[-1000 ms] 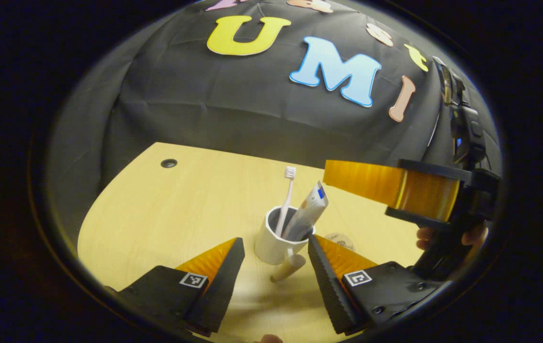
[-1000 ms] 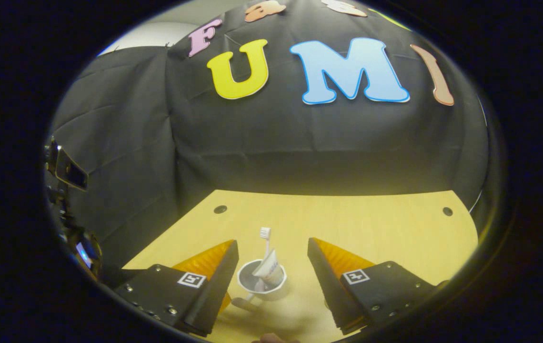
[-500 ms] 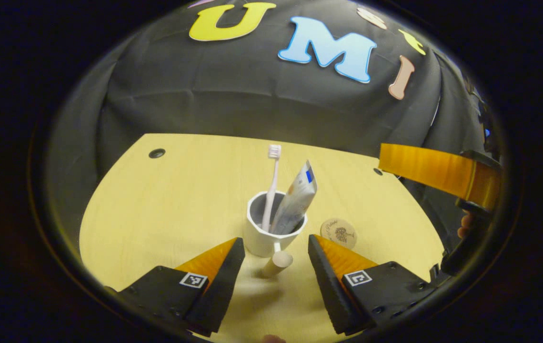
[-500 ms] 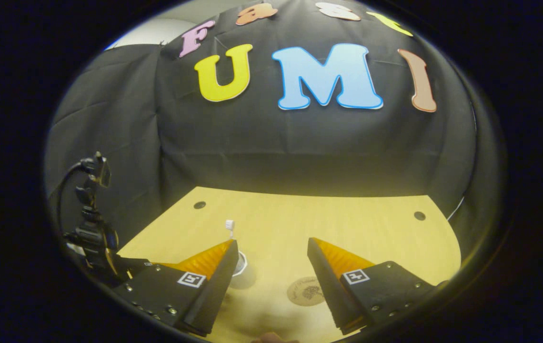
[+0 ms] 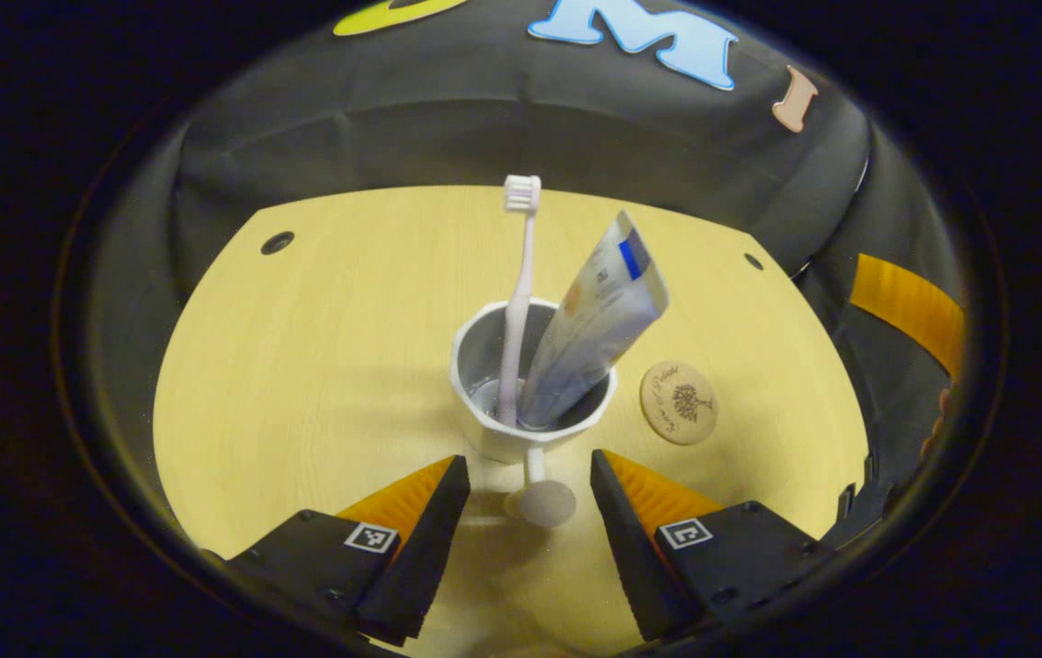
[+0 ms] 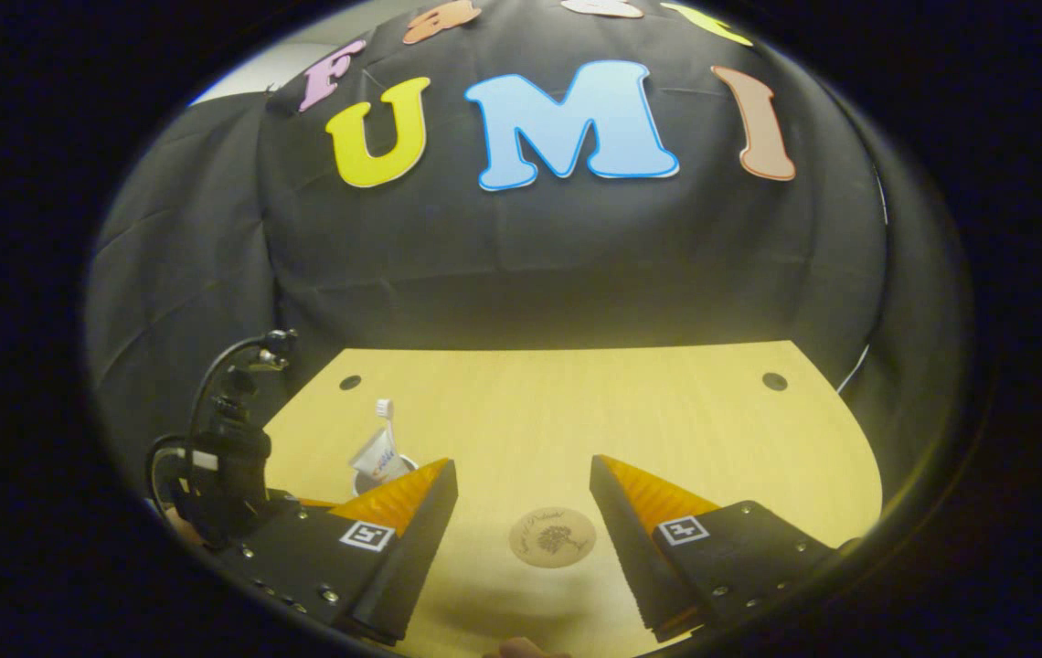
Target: Put the toothbrush and toothpaste on the desktop into the cup, then pick up the cup and place it on the coaster on the desktop.
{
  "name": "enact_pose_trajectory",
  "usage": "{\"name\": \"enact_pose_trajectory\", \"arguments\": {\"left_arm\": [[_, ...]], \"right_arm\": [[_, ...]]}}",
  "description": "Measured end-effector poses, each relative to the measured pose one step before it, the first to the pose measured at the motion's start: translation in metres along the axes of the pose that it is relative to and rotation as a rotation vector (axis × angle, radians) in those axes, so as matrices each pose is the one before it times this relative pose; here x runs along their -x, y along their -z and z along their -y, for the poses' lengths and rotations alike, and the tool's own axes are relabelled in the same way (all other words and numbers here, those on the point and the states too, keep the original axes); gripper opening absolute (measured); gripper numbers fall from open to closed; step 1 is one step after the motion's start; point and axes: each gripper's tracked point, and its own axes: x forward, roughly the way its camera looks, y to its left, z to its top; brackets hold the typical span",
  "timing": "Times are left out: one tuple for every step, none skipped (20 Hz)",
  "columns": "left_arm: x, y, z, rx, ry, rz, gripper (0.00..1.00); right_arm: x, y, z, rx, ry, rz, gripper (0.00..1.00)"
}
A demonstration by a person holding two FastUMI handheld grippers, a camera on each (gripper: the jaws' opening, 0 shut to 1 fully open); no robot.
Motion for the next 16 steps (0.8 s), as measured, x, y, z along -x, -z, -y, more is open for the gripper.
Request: {"name": "enact_pose_trajectory", "arguments": {"left_arm": [[-0.00293, 0.00214, -0.00139, -0.00159, -0.00870, -0.02340, 0.88], [-0.00466, -0.00080, -0.00156, -0.00333, -0.00925, -0.01255, 0.88], [-0.00287, -0.00014, -0.00053, -0.00495, -0.00617, -0.01094, 0.88], [-0.00327, -0.00085, -0.00210, -0.00366, -0.00618, -0.00594, 0.88], [-0.00251, -0.00073, 0.00050, -0.00120, -0.00384, -0.00800, 0.88], [-0.00199, -0.00100, 0.00191, -0.00033, -0.00238, -0.01011, 0.89], [-0.00009, -0.00153, 0.00050, -0.00329, -0.00324, -0.01393, 0.86], [-0.00250, -0.00048, -0.00105, -0.00804, -0.00847, -0.00893, 0.84], [-0.00131, -0.00017, 0.00002, -0.00746, -0.00815, -0.01236, 0.83], [-0.00240, 0.00043, -0.00136, -0.01392, -0.01213, -0.01115, 0.78], [0.00060, -0.00070, -0.00010, -0.01234, -0.00843, -0.00891, 0.77], [-0.00225, 0.00180, 0.00044, -0.01206, -0.00969, -0.00902, 0.75], [-0.00003, 0.00007, 0.00079, -0.00817, -0.00832, -0.00828, 0.74], [0.00076, -0.00041, -0.00002, -0.00881, -0.00567, -0.00526, 0.70], [-0.00100, 0.00032, 0.00118, -0.00418, -0.00314, -0.00775, 0.77], [-0.00212, 0.00252, 0.00035, 0.00935, -0.00417, -0.00886, 0.70]], "right_arm": [[-0.00011, 0.00241, 0.00428, -0.01263, 0.00611, -0.00850, 0.89], [-0.00002, 0.00371, 0.00470, -0.01285, 0.00877, -0.00797, 0.89], [0.00006, 0.00261, 0.00501, -0.01171, 0.00709, -0.00977, 0.89], [-0.00099, 0.00385, 0.00396, -0.01241, 0.00680, -0.00988, 0.89], [0.00007, 0.00251, 0.00471, -0.01231, 0.00621, -0.00945, 0.89], [-0.00032, 0.00318, 0.00343, -0.01243, 0.00562, -0.00970, 0.89], [-0.00109, 0.00201, 0.00374, -0.01175, 0.00468, -0.00719, 0.89], [0.00021, 0.00064, 0.00289, -0.00956, 0.00473, -0.00393, 0.86], [-0.00080, 0.00097, 0.00307, -0.00626, 0.00549, -0.00160, 0.89], [-0.00028, -0.00026, 0.00248, -0.00421, 0.00440, -0.00132, 0.89], [-0.00055, 0.00031, 0.00236, -0.00454, 0.00333, -0.00100, 0.89], [-0.00042, 0.00177, 0.00129, -0.00525, 0.00110, -0.00249, 0.89], [-0.00101, 0.00235, 0.00134, -0.00540, 0.00136, -0.00648, 0.89], [-0.00115, 0.00226, 0.00105, -0.00491, 0.00055, -0.00844, 0.89], [-0.00045, 0.00297, 0.00147, -0.00446, 0.00092, -0.00853, 0.89], [-0.00013, 0.00212, 0.00097, -0.00358, 0.00163, -0.00687, 0.89]]}}
